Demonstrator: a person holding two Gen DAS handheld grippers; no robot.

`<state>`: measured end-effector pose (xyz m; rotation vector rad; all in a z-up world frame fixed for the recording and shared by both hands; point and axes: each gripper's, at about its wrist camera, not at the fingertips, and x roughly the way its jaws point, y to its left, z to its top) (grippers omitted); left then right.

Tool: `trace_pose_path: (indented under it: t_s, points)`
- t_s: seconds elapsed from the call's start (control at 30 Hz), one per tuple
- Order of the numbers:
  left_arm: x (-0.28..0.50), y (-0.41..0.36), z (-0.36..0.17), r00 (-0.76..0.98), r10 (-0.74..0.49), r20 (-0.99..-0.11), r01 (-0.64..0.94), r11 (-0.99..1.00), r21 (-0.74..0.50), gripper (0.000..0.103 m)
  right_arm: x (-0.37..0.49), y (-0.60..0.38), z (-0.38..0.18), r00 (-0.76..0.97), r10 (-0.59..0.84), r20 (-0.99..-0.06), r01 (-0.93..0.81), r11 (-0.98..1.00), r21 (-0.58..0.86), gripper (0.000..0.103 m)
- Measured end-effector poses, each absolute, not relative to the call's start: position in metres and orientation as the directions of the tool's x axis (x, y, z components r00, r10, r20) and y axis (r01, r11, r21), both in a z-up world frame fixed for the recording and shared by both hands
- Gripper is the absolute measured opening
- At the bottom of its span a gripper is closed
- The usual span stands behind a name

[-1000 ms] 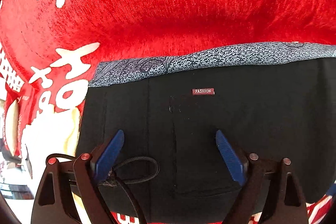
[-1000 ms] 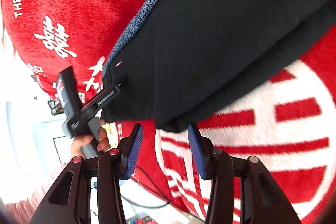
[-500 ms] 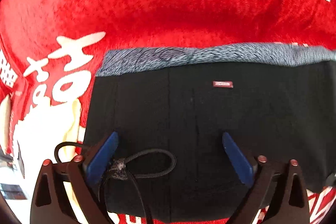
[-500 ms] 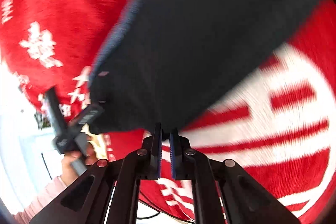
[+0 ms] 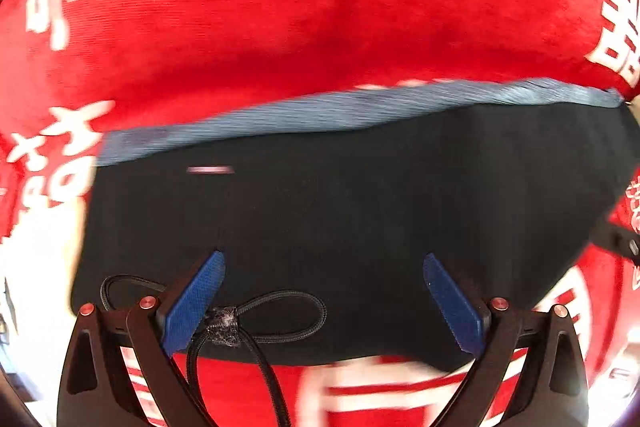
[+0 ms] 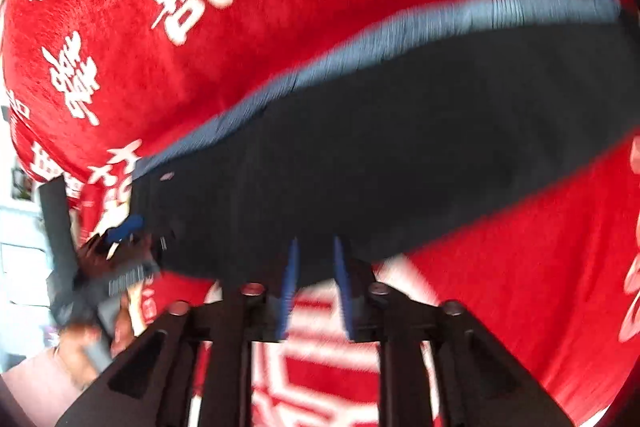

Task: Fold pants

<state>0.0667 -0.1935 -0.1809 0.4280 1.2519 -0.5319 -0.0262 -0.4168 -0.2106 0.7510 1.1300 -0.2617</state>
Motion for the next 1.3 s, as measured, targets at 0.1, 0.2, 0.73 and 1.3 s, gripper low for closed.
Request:
trace_pose_path:
  t_s: [0.1,0.2,0.73,1.3]
  points:
    - [0.045,-0.224,-0.207,0.185,-0.104,-0.977,0.622,0.783,0.035,0.101,-0.014,-0.439,-0.224,0.366,0.095,-0.926,0.541,0.788,0.294,0.049]
    - [0.036,-0.220,-0.214,0.221,-0.095,-0.971,0.597,0.800,0.058,0.101,-0.041,-0.464,-0.241,0.343,0.090,-0.935,0.585,0.758,0.287,0.036]
    - [0.037,-0.310,-0.172,0.197,-0.124,-0.973,0.581,0.814,0.014,0.101,-0.175,-0.650,-0.208,0.310,-0.170,-0.935,0.892,0.392,0.224,0.045]
    - [0.022,-0.349,-0.220,0.161,-0.027,-0.987,0.525,0.849,0.062,0.101,-0.111,-0.773,-0.235,0.346,-0.222,-0.912,0.841,0.505,0.196,0.014]
